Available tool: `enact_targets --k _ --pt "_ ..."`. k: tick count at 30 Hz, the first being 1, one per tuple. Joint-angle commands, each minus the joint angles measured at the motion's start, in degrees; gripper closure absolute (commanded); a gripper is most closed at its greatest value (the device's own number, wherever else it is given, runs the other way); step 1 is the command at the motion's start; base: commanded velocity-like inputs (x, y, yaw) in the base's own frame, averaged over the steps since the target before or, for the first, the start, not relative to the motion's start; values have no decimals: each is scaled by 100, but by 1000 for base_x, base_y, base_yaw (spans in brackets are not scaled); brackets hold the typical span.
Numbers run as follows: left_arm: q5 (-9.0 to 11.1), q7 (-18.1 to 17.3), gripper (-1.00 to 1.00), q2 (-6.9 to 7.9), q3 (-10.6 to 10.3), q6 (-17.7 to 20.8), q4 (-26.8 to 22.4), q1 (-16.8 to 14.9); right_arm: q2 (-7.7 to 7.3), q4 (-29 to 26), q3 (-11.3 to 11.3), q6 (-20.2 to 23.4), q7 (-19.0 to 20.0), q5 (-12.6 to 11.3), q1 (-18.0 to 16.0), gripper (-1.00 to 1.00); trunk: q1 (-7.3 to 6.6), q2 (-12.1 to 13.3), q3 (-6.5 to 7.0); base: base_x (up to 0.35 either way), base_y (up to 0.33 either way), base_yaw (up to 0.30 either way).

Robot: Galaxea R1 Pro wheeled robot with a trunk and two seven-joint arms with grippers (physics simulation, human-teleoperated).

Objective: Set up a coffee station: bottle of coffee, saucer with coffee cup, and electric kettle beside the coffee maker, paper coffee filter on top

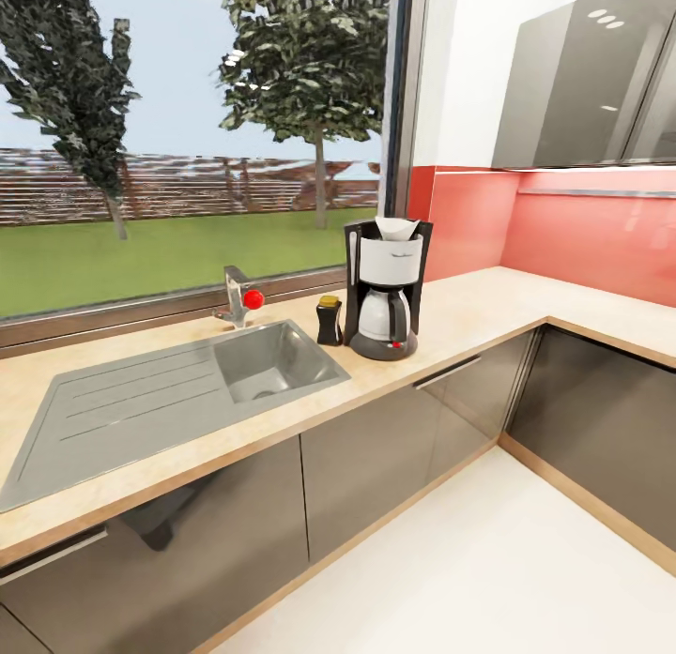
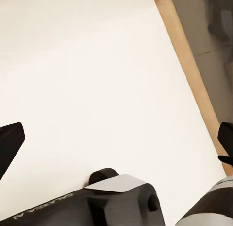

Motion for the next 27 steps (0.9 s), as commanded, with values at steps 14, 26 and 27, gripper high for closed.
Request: enact_targets --k 14,26,27 --pt "31 -5 -100 -2 -50 -28 -16 -3 -1 312 -45 -282 9 48 -3 -100 0 -3 -6 0 0 31" --pt "31 -2 -100 -5 -49 -28 -16 -3 1 312 -38 -289 -4 48 -3 -100 0 -3 -6 0 0 262" --pt "31 -2 -100 -4 -49 -28 -16 -3 1 312 -38 -290 -4 48 -3 -100 0 -3 -6 0 0 271"
